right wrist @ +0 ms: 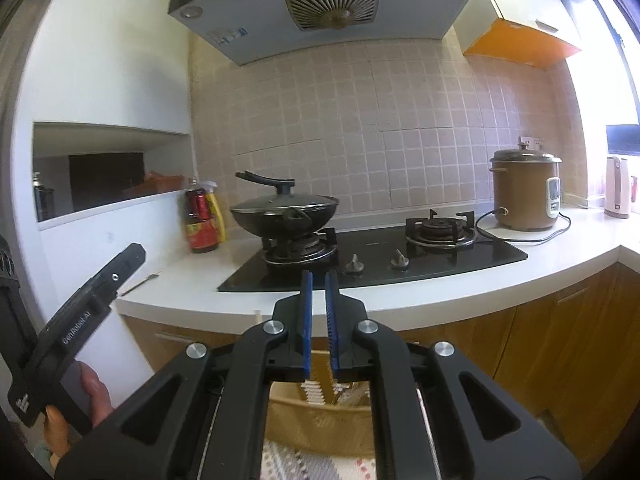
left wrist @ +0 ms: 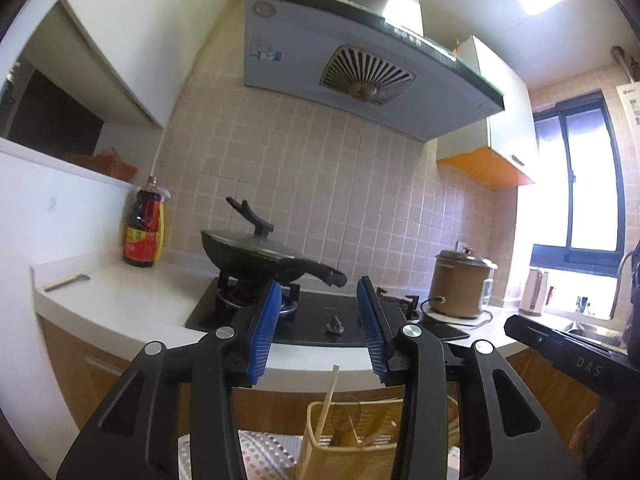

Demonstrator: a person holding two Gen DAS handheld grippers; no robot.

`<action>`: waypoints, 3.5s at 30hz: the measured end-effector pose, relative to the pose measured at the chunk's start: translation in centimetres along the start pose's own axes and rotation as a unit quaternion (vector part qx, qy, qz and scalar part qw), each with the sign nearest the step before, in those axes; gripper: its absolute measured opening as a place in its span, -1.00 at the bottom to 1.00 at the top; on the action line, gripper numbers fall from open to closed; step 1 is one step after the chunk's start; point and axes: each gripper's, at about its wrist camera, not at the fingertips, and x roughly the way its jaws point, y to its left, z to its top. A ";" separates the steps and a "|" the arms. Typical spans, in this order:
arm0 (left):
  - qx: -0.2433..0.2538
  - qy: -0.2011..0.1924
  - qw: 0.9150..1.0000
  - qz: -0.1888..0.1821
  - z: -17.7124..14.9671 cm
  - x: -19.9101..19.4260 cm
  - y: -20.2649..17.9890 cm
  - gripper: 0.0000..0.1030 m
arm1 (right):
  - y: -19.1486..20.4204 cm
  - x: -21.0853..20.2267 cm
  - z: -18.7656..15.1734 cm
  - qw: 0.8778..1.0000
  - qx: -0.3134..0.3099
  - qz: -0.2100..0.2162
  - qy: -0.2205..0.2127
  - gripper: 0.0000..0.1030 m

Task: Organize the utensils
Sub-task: 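Open both grippers to drop the chopsticks into the basket, then lower the left gripper around the black ladle while the right grasps a chopstick, then close the left gripper on the black ladle handle and lift both toward the basket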

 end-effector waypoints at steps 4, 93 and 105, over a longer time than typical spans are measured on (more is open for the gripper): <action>-0.003 0.015 1.000 0.000 1.2 -3.4 0.4 -0.15 | 0.5 -3.3 0.0 1.000 -0.004 0.009 0.014 -0.60; 0.033 0.395 0.918 -0.020 -12.2 -7.2 -2.8 -0.33 | 1.0 -6.5 -13.0 0.927 -0.030 0.076 0.367 -0.91; 0.050 0.266 0.963 0.012 -5.6 -6.0 -3.0 -0.32 | 1.1 -7.7 -7.1 0.964 -0.032 0.058 0.258 -0.94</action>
